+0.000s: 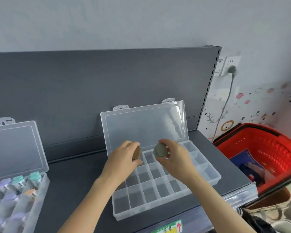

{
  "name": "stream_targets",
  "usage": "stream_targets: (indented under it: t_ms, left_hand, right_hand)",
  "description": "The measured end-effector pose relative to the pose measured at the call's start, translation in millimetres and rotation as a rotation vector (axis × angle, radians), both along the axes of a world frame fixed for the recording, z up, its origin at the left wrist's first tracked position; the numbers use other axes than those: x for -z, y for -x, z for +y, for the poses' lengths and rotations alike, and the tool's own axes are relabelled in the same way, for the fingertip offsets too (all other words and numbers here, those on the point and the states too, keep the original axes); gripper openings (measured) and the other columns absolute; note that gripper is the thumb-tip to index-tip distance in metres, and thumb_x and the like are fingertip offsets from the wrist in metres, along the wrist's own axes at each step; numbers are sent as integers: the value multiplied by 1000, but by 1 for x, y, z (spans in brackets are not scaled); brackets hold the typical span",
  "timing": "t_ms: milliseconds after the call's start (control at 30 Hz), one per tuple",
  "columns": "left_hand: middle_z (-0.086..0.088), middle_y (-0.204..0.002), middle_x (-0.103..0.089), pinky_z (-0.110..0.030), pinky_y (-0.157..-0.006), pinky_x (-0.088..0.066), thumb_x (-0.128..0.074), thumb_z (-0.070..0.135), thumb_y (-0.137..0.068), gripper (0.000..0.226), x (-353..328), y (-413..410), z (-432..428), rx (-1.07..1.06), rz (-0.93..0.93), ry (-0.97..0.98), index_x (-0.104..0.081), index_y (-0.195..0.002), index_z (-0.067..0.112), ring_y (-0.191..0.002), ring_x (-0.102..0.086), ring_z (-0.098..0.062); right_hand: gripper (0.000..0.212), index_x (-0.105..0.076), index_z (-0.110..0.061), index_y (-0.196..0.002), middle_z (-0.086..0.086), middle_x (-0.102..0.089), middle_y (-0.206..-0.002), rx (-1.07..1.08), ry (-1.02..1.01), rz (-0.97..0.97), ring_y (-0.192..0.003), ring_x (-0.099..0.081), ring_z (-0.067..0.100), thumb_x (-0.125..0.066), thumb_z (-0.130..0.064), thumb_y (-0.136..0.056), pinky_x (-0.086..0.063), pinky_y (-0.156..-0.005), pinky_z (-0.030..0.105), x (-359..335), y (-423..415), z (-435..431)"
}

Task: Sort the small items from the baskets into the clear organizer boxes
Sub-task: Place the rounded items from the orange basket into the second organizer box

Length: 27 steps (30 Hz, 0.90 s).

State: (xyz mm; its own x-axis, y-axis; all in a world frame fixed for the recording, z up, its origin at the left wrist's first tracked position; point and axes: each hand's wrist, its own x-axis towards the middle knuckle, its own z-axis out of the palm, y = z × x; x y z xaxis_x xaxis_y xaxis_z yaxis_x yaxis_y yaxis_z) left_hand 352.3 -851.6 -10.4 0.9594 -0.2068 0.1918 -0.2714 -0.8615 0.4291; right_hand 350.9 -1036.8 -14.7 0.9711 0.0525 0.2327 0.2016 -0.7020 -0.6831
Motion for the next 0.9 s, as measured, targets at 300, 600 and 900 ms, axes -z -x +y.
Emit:
stream_targets:
  t_ms: [300,600,900]
  left_hand:
    - [10,-130,-49,-30,-90,-48,-70,38,-82,58,15,-29,1,16,68,-26,-45,-133,27,-112,-51,-14]
    - [8,-114,-55,-30,-79,-49,-74,45,-75,55,24,-42,-2,28,151,-75,-52,-122,25,-96,-53,-14]
    - [6,-109,-51,-33,-82,-49,-75,46,-73,58,26,-45,-10,24,241,-150,-54,-123,23,-97,-49,-14]
  right_hand:
    - [52,-51,-21,-128,-2,-61,-116,-34,19,61,-101,-59,17,-70,-14,-80,-47,-80,18,5,-35,2]
    - [52,-57,-18,-120,2,-59,-110,-125,121,131,-98,-57,20,-79,-20,-72,-50,-84,29,13,-54,-1]
    - [58,-57,-15,-122,4,-60,-110,-271,221,193,-100,-57,21,-81,-24,-70,-50,-87,33,11,-72,-6]
